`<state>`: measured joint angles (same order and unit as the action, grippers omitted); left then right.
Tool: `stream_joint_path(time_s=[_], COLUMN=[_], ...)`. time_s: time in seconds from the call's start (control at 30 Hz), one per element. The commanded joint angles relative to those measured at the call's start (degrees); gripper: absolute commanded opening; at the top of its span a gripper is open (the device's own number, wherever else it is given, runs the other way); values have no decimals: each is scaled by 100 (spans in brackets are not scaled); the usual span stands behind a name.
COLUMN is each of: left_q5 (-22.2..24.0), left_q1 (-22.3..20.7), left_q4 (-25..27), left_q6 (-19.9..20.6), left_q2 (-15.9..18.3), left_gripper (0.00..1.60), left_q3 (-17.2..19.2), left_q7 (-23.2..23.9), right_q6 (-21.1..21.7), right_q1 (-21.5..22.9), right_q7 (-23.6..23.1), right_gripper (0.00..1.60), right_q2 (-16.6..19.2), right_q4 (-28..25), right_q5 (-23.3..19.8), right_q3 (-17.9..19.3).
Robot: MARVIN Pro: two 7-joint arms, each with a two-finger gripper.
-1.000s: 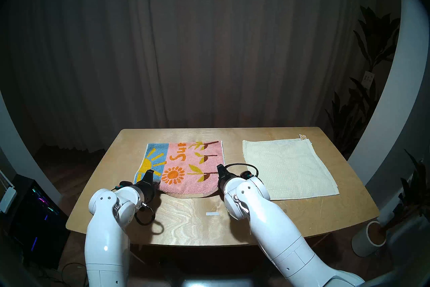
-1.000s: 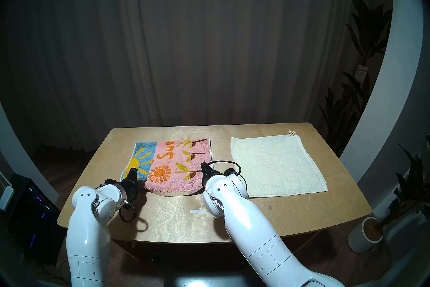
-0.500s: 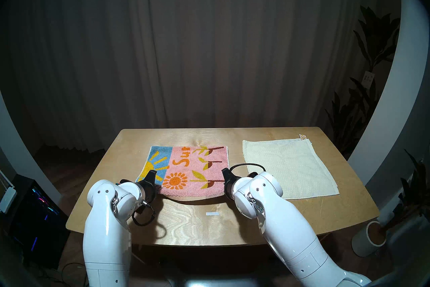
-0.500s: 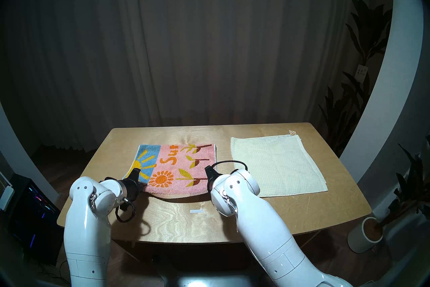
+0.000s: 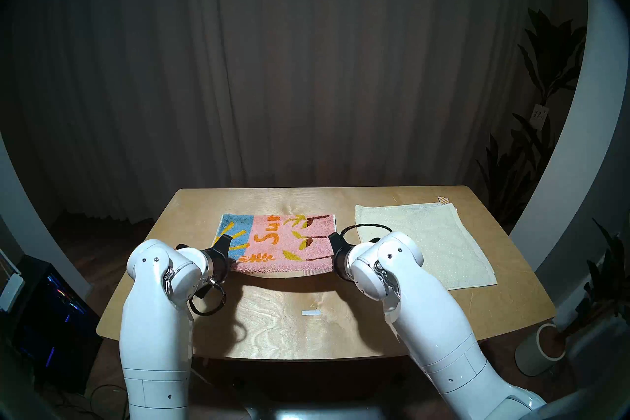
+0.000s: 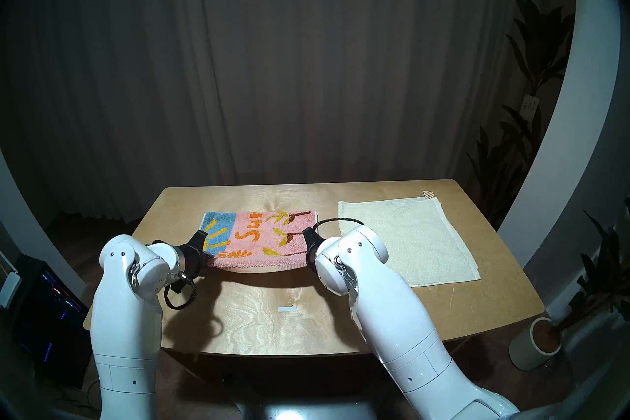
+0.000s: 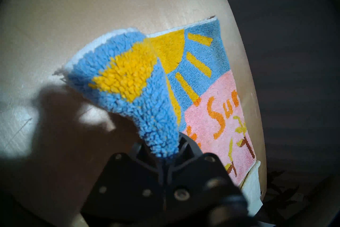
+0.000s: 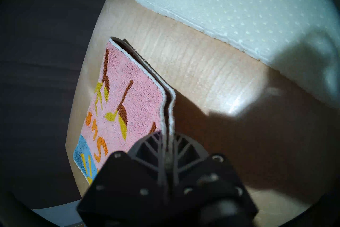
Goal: Fold each towel twice and stack them on table
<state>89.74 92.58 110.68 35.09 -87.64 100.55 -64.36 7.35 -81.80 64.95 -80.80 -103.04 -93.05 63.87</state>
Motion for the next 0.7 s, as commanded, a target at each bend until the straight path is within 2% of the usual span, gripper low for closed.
stream_joint_path(time_s=[0.0, 0.57, 0.67], left_q5=[-103, -290, -341], left_q1=[-587, -1437, -1659], left_q4=[-72, -936, -1221], left_q6=[-18, 96, 138], left_q2=[172, 422, 472], left_gripper=[0, 0, 0], left_q3=[9, -289, -383], left_q7=[-141, -207, -178], right_q6=[24, -90, -117], right_q1=[450, 1129, 1317], right_q7=[-7, -268, -312], right_gripper=[0, 0, 0], right_q2=[-61, -379, -449], right_q4=[90, 970, 1250], right_q5=[28, 149, 189], right_q3=[125, 120, 106])
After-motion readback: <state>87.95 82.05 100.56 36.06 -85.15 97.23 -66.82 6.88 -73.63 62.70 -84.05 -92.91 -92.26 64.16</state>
